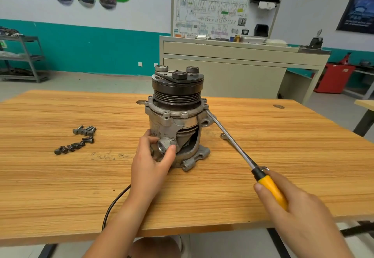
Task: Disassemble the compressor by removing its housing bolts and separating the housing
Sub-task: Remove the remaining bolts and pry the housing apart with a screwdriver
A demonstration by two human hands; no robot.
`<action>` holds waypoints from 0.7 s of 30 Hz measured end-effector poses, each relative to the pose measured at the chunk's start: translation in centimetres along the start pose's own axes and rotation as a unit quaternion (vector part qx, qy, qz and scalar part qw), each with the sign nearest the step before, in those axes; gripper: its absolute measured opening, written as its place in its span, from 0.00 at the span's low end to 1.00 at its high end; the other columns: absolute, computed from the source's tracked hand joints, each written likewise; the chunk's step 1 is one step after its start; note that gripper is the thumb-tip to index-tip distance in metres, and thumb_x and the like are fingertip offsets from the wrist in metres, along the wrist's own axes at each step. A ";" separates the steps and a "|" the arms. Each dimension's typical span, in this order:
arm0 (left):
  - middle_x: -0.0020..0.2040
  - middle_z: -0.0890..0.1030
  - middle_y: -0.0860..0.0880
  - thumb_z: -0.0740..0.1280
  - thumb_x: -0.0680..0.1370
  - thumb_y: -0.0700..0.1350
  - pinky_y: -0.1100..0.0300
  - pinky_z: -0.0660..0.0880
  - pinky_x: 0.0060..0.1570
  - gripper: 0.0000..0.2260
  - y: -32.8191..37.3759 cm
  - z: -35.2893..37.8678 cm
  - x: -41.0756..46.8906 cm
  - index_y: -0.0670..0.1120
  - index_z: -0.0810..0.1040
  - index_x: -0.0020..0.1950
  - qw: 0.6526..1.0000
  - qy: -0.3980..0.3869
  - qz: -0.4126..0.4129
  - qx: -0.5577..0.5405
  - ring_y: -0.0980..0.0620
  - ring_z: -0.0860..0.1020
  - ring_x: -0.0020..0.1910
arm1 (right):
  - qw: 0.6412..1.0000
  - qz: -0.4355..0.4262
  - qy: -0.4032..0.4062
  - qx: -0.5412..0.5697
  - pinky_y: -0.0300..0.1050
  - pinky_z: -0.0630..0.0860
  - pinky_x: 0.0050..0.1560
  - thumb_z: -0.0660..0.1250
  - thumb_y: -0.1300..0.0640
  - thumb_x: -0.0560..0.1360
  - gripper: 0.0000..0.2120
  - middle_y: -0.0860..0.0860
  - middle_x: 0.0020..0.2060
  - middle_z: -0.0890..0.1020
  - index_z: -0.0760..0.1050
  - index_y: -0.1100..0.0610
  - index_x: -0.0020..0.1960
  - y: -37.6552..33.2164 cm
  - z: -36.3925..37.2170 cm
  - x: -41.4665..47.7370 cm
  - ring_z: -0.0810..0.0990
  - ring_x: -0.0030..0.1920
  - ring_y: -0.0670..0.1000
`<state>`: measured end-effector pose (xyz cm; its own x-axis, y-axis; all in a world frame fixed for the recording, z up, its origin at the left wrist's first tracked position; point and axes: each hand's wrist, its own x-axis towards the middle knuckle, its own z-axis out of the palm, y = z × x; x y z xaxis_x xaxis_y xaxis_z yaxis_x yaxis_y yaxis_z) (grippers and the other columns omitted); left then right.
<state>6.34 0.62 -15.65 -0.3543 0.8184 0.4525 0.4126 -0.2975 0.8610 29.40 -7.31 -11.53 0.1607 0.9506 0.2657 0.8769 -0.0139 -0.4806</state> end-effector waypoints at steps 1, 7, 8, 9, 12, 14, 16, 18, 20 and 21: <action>0.68 0.66 0.56 0.70 0.72 0.50 0.65 0.70 0.50 0.12 0.0 0.0 0.0 0.55 0.67 0.48 1.000 0.000 0.003 0.000 0.69 0.70 0.50 | 0.998 0.029 -0.013 0.059 0.42 0.68 0.40 0.59 0.43 0.75 0.19 0.47 0.38 0.76 0.68 0.43 0.65 -0.7 1.6 -0.7 0.72 0.39 0.50; 0.68 0.67 0.57 0.71 0.71 0.49 0.49 0.74 0.59 0.11 -0.3 -0.4 0.3 0.56 0.69 0.47 1.000 -0.002 0.003 -0.021 0.55 0.71 0.63 | 0.975 0.081 -0.034 0.206 0.26 0.68 0.33 0.67 0.48 0.72 0.16 0.46 0.29 0.75 0.72 0.48 0.58 -3.7 6.0 -3.2 0.73 0.31 0.39; 0.68 0.67 0.57 0.71 0.71 0.49 0.48 0.74 0.60 0.11 -0.3 -0.4 0.3 0.56 0.69 0.47 1.000 -0.004 0.002 -0.023 0.55 0.71 0.63 | 0.982 0.070 -0.022 0.177 0.24 0.67 0.32 0.66 0.46 0.72 0.17 0.44 0.29 0.74 0.71 0.46 0.59 -3.0 4.9 -2.7 0.72 0.30 0.37; 0.69 0.67 0.55 0.71 0.72 0.48 0.48 0.73 0.60 0.11 -0.4 -0.4 0.3 0.56 0.69 0.47 1.000 -0.003 -0.001 -0.024 0.55 0.70 0.64 | 0.988 0.060 -0.016 0.144 0.23 0.67 0.32 0.64 0.44 0.72 0.18 0.42 0.29 0.74 0.70 0.44 0.60 -2.2 3.7 -2.3 0.70 0.30 0.35; 0.70 0.67 0.53 0.71 0.72 0.49 0.48 0.73 0.60 0.11 -0.5 -0.3 0.2 0.57 0.69 0.47 0.999 -0.001 -0.006 -0.032 0.55 0.70 0.64 | 0.999 0.026 -0.037 0.027 0.24 0.67 0.33 0.57 0.38 0.73 0.19 0.43 0.30 0.73 0.61 0.38 0.63 -2.5 0.0 -1.7 0.69 0.29 0.37; 0.70 0.67 0.54 0.71 0.72 0.49 0.48 0.73 0.60 0.11 -0.4 -0.2 0.1 0.57 0.69 0.46 0.999 -0.001 -0.004 -0.033 0.55 0.70 0.64 | 0.998 -0.018 -0.038 -0.046 0.29 0.68 0.34 0.51 0.37 0.75 0.21 0.46 0.33 0.73 0.55 0.37 0.67 -3.0 -1.4 -1.2 0.70 0.32 0.42; 0.70 0.67 0.54 0.71 0.72 0.49 0.50 0.73 0.60 0.11 -0.5 -0.3 0.1 0.57 0.69 0.46 0.999 -0.004 -0.005 -0.031 0.56 0.70 0.63 | 0.995 -0.033 -0.044 -0.078 0.35 0.66 0.40 0.48 0.37 0.76 0.22 0.45 0.42 0.75 0.53 0.37 0.69 -3.0 -2.5 -0.3 0.72 0.42 0.45; 0.70 0.67 0.55 0.70 0.72 0.50 0.53 0.73 0.59 0.11 -0.5 -0.3 0.1 0.57 0.69 0.46 0.999 -0.001 -0.004 -0.031 0.57 0.70 0.62 | 0.995 -0.043 -0.042 -0.081 0.39 0.69 0.45 0.49 0.36 0.76 0.22 0.44 0.47 0.76 0.56 0.38 0.68 -3.0 -3.2 0.5 0.75 0.49 0.47; 0.68 0.66 0.58 0.70 0.71 0.51 0.55 0.73 0.58 0.11 -0.5 -0.2 0.1 0.57 0.69 0.46 0.999 0.001 -0.006 -0.033 0.58 0.69 0.62 | 0.993 -0.053 -0.048 -0.091 0.37 0.69 0.43 0.49 0.37 0.76 0.21 0.43 0.46 0.76 0.56 0.38 0.68 -3.6 -3.2 0.5 0.73 0.46 0.46; 0.67 0.66 0.59 0.70 0.70 0.52 0.56 0.72 0.57 0.11 -0.5 -0.2 0.2 0.57 0.69 0.46 0.999 0.001 -0.005 -0.034 0.58 0.69 0.61 | 0.993 -0.056 -0.049 -0.096 0.35 0.67 0.39 0.48 0.37 0.76 0.22 0.42 0.43 0.74 0.55 0.39 0.68 -3.9 -3.0 0.2 0.72 0.43 0.46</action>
<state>5.97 0.81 -15.94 -0.3606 0.8204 0.4436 0.3510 -0.3213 0.8795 27.35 -7.96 -7.12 0.0205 0.9748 0.2222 0.9586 0.0439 -0.2814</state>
